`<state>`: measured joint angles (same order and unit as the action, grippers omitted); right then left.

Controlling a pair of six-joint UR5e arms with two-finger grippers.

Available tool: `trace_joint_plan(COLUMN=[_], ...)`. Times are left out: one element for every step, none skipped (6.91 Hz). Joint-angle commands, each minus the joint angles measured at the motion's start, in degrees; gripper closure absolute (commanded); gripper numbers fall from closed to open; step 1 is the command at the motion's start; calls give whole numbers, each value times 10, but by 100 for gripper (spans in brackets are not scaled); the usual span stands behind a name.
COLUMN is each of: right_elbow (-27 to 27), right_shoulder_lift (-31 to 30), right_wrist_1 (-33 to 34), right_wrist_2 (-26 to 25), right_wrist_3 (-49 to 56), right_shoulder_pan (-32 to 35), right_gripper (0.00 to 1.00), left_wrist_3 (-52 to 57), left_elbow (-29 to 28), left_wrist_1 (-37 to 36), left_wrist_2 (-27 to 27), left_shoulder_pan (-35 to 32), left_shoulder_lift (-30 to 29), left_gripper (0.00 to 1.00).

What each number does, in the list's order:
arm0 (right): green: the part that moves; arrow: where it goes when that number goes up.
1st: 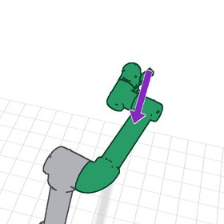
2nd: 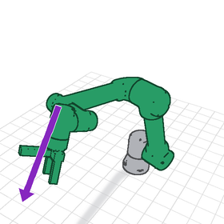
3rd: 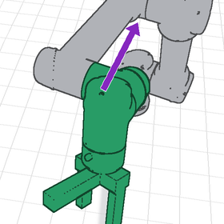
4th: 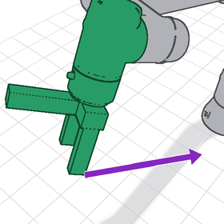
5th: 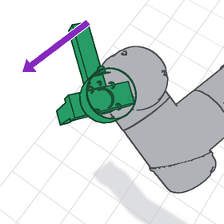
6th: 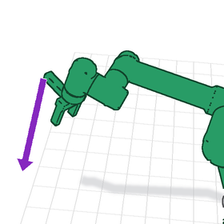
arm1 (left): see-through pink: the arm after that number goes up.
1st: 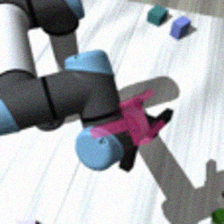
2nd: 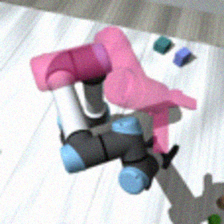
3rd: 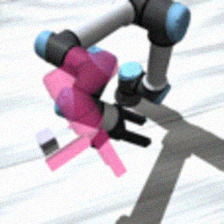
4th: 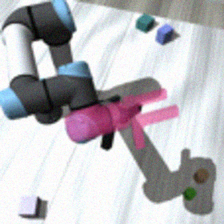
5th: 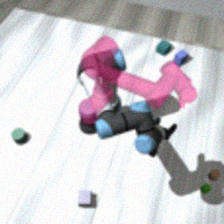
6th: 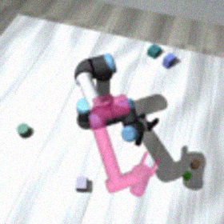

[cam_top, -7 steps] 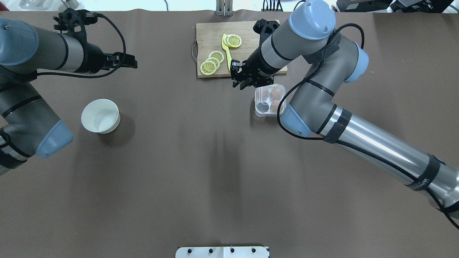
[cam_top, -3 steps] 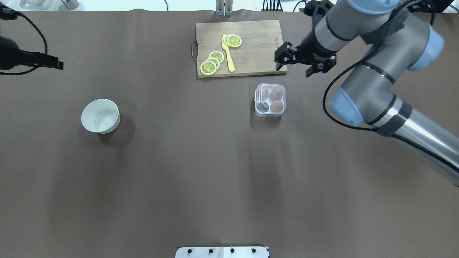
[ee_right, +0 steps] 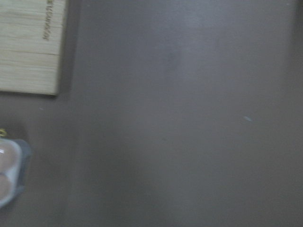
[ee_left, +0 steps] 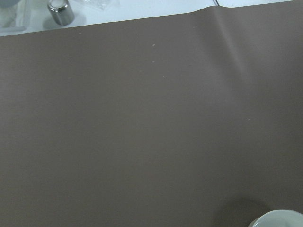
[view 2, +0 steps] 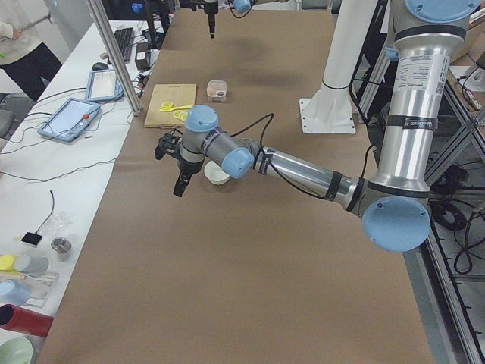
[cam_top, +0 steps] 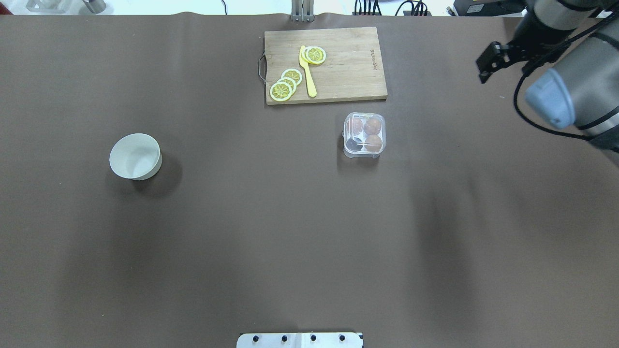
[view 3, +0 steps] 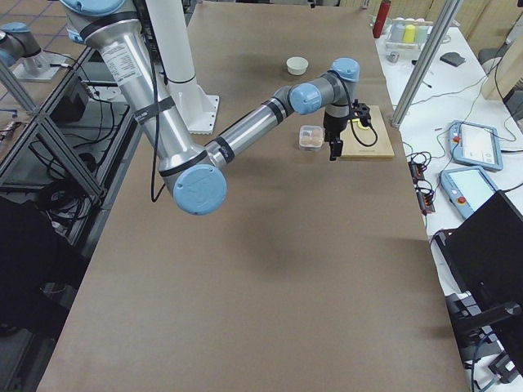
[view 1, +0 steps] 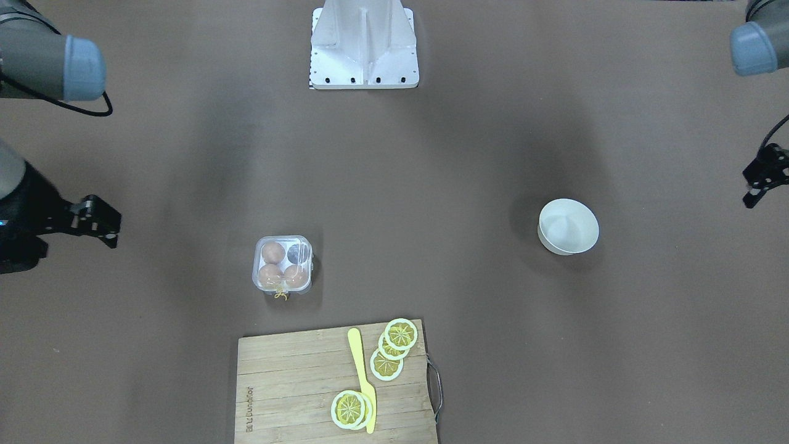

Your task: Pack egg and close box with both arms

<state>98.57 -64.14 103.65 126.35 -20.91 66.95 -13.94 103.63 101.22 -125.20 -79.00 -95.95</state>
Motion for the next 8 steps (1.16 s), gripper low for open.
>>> trace_joint_plan(right_elbow=[-53,-89,-123,-128,-124,-116,-115,-115], right_shoulder_lift=[-69,-97,-118,-141,-161,-164,-165,-166], right_wrist_1=[24,24,19,18,18,23,23,24], right_wrist_2=[58,66,69,70,71,71,71,71], right_wrist_3=[204,300,331,356,372,371,362,361], right_shoulder_pan=[126,178,221,244,262,266,266,266], right_gripper=[0,0,0,0,0,0,0,0], left_wrist_3=[116,117,117,117,117,115,112,113], left_elbow=[-11,-18,-18,-19,-22,-24,-28,-37], left_wrist_1=[-104,-97,-95,-96,-95,-95,-96,-94], left_wrist_2=[-7,-10,-41,-57,-58,-57,-56,-58], left_shoulder_pan=[-62,-69,-76,-79,-80,-80,-80,-80], left_shoulder_lift=[-4,27,49,61,74,77,77,92], left_gripper=[2,2,2,2,3,2,2,2])
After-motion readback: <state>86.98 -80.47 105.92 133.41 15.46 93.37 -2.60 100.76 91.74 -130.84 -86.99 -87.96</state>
